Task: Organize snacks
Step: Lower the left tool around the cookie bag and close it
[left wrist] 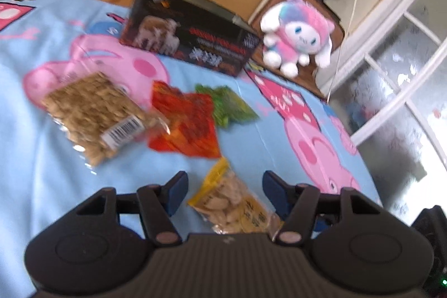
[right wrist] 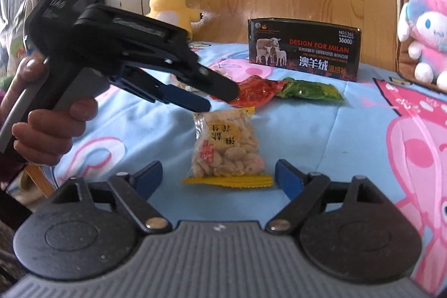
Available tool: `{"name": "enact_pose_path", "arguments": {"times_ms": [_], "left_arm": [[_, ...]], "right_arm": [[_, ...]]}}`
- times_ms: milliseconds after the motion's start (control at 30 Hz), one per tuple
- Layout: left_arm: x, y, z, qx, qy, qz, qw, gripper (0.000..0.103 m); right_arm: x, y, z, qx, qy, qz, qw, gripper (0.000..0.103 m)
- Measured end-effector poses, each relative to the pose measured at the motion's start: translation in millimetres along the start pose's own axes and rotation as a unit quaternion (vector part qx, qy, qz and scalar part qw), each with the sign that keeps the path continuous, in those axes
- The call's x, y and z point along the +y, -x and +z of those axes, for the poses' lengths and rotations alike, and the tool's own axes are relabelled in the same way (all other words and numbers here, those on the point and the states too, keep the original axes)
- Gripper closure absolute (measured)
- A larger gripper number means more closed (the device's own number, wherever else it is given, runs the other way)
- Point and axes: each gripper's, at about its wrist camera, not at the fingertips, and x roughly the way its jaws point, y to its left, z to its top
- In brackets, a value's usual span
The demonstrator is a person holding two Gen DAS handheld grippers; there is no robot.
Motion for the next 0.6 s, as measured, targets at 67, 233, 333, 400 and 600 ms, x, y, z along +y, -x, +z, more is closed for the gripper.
{"name": "enact_pose_path", "arguments": {"times_ms": [67,233,333,400,600], "left_arm": [[-7.5,-2.0,-2.6,0.001,-0.023,0.016,0.9996,0.061],[-8.7,1.9,-7.4,0.019,-0.015,-0.007,0.9997,0.068],[-13.0,5.4,-12.2,0.021,-0.022,-0.007,0.9995,0.063],[-14.8,6.7,-9.5,0.016,-0.023,0.0,0.9996,0.051],[-20.9,-0.5,10.4,0.001,-0.03,-0.001,0.9996,0.027]], "right_arm": [[-2.4,3.6,-0.2,0.002,0.016,-0.01,1.0,0.034],[-23.2,13.9,-4.8,-0.002,-0.004,-0.037,0.999,0.034],[-34.5,16.5,-5.7,0.0,-0.031,-0.035,0.999,0.033],[-35.3,16.7,-6.1,0.001,-0.03,-0.04,0.999,0.03],[-30.3,18.0,-9.8,0.001,-0.025,-0.043,0.999,0.027]]}}
